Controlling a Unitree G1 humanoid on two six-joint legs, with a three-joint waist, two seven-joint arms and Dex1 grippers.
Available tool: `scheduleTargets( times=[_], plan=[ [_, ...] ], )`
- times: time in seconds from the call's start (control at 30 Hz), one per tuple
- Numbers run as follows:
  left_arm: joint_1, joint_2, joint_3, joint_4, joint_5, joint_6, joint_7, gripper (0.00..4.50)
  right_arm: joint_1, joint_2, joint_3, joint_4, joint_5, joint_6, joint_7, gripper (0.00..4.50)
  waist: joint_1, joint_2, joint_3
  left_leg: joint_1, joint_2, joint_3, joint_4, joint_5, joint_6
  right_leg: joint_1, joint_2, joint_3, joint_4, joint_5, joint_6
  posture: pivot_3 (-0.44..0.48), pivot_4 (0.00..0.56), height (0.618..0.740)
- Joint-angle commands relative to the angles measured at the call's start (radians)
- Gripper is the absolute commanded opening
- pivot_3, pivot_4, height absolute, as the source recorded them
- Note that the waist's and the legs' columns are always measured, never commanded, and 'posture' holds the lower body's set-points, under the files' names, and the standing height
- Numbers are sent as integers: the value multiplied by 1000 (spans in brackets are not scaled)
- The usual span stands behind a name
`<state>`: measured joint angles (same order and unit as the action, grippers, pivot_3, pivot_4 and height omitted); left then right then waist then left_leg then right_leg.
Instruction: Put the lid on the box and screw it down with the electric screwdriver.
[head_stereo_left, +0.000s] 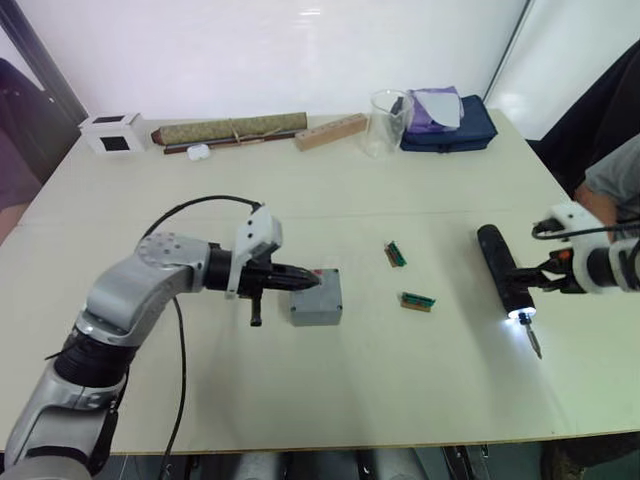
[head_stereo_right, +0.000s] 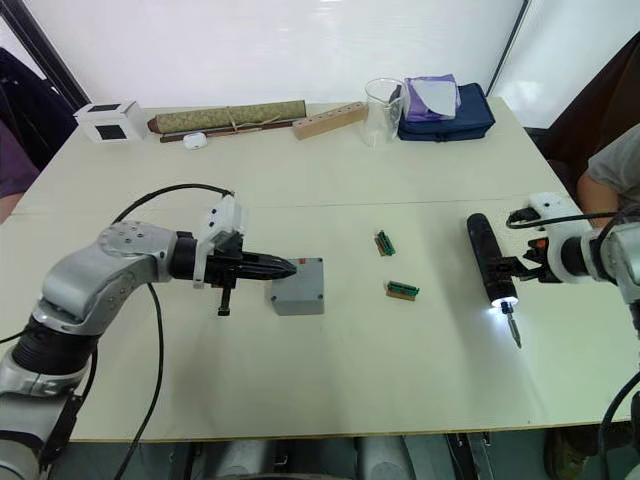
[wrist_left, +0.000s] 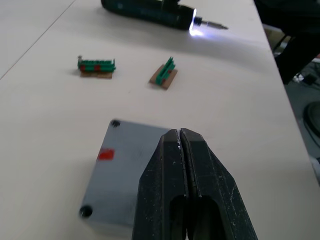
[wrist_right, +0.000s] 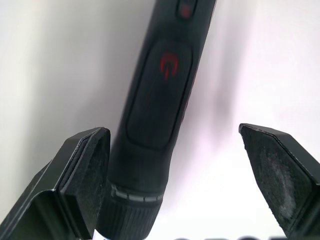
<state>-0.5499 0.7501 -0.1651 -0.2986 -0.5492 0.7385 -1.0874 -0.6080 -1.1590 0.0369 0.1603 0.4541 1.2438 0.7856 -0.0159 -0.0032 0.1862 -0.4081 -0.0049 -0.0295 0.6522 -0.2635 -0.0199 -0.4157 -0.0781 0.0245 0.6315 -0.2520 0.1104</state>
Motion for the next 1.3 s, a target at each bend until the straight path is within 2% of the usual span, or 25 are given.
scheduleTargets(
  times=[0.03,0.13,0.23,0.33,0.43,0.53,0.7,0.83,1.03,1.3],
  plan=[
    [5,36,89,5,8,-11,28,0,-51,-34,-82,-121,32,-14,37,4405,0,0,0,0,0,0,0,0,0,-1,0,0,0,0,0,0,150,740],
    [28,52,121,22,14,-13,52,0,10,-38,-103,-266,39,-146,103,4405,1,0,0,-1,0,0,0,0,0,-2,0,0,1,0,0,0,150,740],
    [78,60,127,32,42,-30,72,0,90,28,-122,-502,115,-274,189,4405,2,0,0,0,0,0,0,0,0,-1,0,0,0,0,0,0,150,740],
    [80,26,139,18,23,-6,109,0,137,91,-84,-662,179,-254,189,4405,3,-1,1,-1,0,-1,0,0,0,-1,0,0,1,0,0,0,150,740],
    [104,35,106,14,83,-28,137,0,169,135,-40,-740,203,-254,185,4405,7,-2,1,-1,0,-1,2,0,0,1,-1,-1,1,0,0,0,150,740],
    [148,57,48,14,191,-99,169,0,182,185,24,-770,189,-254,144,4405,5,-3,0,-1,-1,-1,5,0,0,2,-2,-1,1,0,1,0,150,740],
    [192,5,52,5,173,-92,190,0,205,227,120,-784,129,-286,107,4405,5,-4,1,0,0,-1,5,0,0,3,-2,-1,1,0,1,0,150,740],
    [209,-50,32,12,178,-88,217,0,192,302,254,-701,-14,-341,22,4405,4,-4,0,0,0,-2,7,0,0,4,-2,-1,1,0,1,0,150,740],
    [100,-122,-47,140,250,-167,198,0,145,431,354,-650,-70,-366,14,4405,5,-4,0,0,-1,-2,9,0,0,4,-1,-2,2,0,1,0,150,740],
    [39,-169,-50,247,294,-244,177,0,134,421,377,-704,-65,-304,59,4405,4,-4,0,0,-1,-3,10,0,0,4,-1,-2,3,1,1,0,150,740]
  ],
)
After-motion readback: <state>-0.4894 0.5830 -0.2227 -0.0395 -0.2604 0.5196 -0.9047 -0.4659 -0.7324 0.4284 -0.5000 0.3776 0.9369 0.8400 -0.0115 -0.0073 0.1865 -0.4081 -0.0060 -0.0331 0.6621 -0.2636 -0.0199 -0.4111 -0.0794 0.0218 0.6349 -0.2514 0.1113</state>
